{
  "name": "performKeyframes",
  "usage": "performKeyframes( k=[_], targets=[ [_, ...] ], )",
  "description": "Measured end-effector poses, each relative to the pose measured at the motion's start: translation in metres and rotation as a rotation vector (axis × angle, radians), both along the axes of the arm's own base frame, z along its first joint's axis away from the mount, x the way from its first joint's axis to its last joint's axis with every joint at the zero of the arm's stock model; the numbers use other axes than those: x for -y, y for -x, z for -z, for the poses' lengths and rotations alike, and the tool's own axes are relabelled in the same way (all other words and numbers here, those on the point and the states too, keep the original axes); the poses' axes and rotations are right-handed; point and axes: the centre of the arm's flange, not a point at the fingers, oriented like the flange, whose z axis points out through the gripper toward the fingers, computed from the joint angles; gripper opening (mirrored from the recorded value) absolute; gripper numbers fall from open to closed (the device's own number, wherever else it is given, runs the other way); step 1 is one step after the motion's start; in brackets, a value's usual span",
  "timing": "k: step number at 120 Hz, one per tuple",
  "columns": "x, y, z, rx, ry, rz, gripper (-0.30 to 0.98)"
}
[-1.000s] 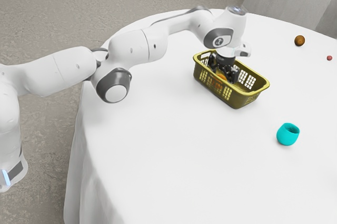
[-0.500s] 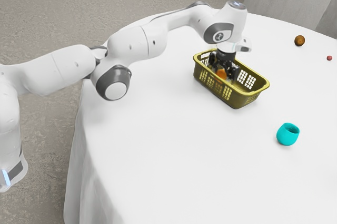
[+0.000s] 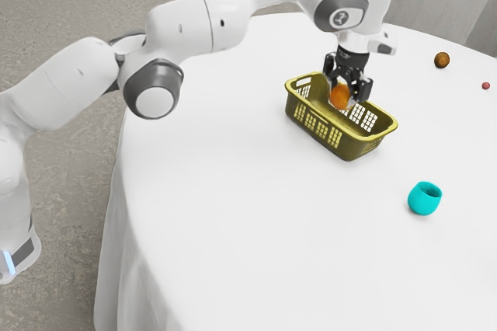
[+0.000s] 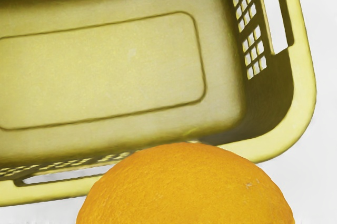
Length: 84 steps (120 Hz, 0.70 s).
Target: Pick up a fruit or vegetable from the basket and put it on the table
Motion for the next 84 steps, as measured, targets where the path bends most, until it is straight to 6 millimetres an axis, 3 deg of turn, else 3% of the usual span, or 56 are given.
performKeyframes(
  k=[23,32,55,64,84],
  targets=[
    [0.081,-0.002,0.003,-0.011,-0.003,0.106,0.28],
    [0.103,-0.002,0.006,-0.018,-0.001,0.134,0.28],
    [0.111,-0.003,0.014,-0.034,-0.001,0.143,0.28],
    [0.112,-0.003,0.014,-0.034,0.003,0.145,0.45],
    [0.111,-0.002,0.016,-0.043,0.009,0.146,0.61]
  ],
)
